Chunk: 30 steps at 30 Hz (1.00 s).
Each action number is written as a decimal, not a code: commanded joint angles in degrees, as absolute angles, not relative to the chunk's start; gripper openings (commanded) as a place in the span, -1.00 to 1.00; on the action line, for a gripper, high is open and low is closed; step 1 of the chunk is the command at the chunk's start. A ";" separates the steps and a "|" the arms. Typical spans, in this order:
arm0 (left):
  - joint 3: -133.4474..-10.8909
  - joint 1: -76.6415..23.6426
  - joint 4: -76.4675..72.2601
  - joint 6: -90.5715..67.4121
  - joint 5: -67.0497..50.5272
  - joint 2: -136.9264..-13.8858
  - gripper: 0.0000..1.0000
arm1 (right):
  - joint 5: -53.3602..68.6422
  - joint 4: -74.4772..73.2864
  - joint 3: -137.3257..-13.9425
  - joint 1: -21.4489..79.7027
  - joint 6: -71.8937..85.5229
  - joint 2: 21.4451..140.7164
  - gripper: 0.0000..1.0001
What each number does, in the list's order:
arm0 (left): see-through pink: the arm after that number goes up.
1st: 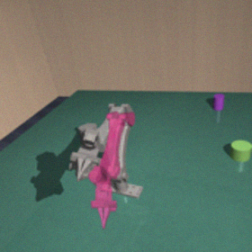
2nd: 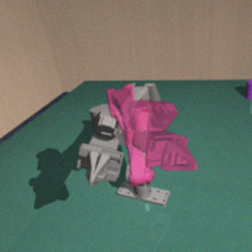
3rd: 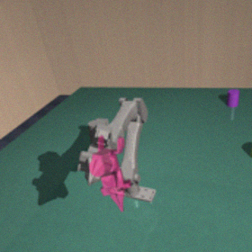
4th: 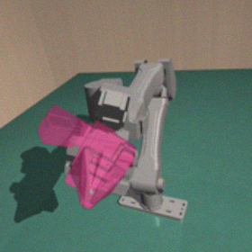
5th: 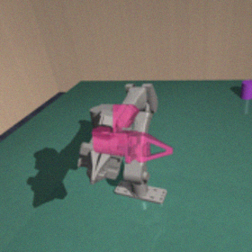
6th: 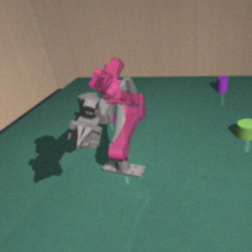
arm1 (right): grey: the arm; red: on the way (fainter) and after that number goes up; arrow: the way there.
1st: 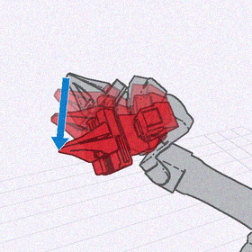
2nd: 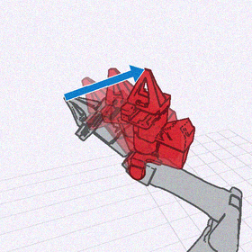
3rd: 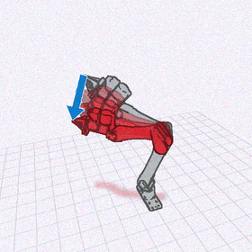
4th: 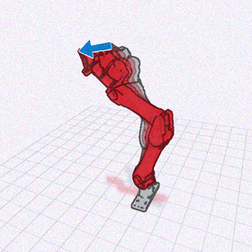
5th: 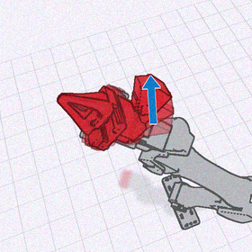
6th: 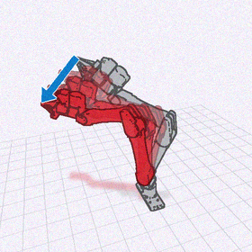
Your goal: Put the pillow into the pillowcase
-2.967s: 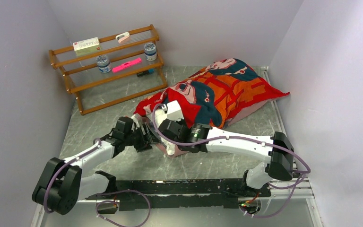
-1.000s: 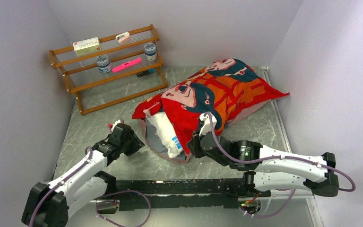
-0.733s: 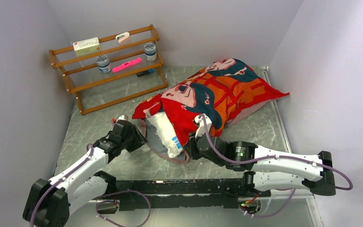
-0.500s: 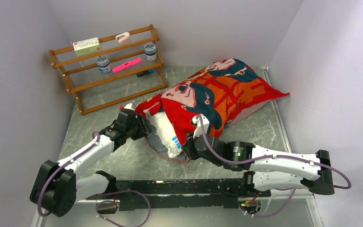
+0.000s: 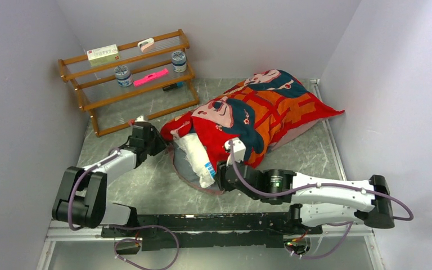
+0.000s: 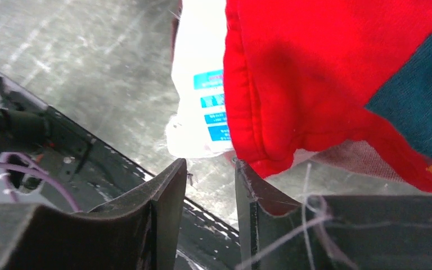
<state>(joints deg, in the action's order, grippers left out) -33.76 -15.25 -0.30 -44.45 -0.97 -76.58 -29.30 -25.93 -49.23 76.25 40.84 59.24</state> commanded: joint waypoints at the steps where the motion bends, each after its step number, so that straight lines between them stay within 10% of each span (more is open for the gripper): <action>1: -36.11 -10.59 -8.36 -46.26 -3.86 -79.95 -0.24 | -36.85 -31.21 -51.12 79.03 45.16 63.63 -0.14; 11: -43.76 -2.10 -4.69 -46.27 -3.78 -87.14 -0.13 | -47.89 -40.75 -49.96 84.62 58.29 72.10 0.10; 25: -44.30 8.34 4.63 -43.14 -9.36 -82.03 -0.07 | -49.38 -46.78 -45.96 88.21 70.04 69.08 -1.00; 30: -43.76 8.80 5.59 -39.75 -17.38 -82.00 0.02 | -47.24 -44.88 -42.89 89.87 69.06 65.21 -1.00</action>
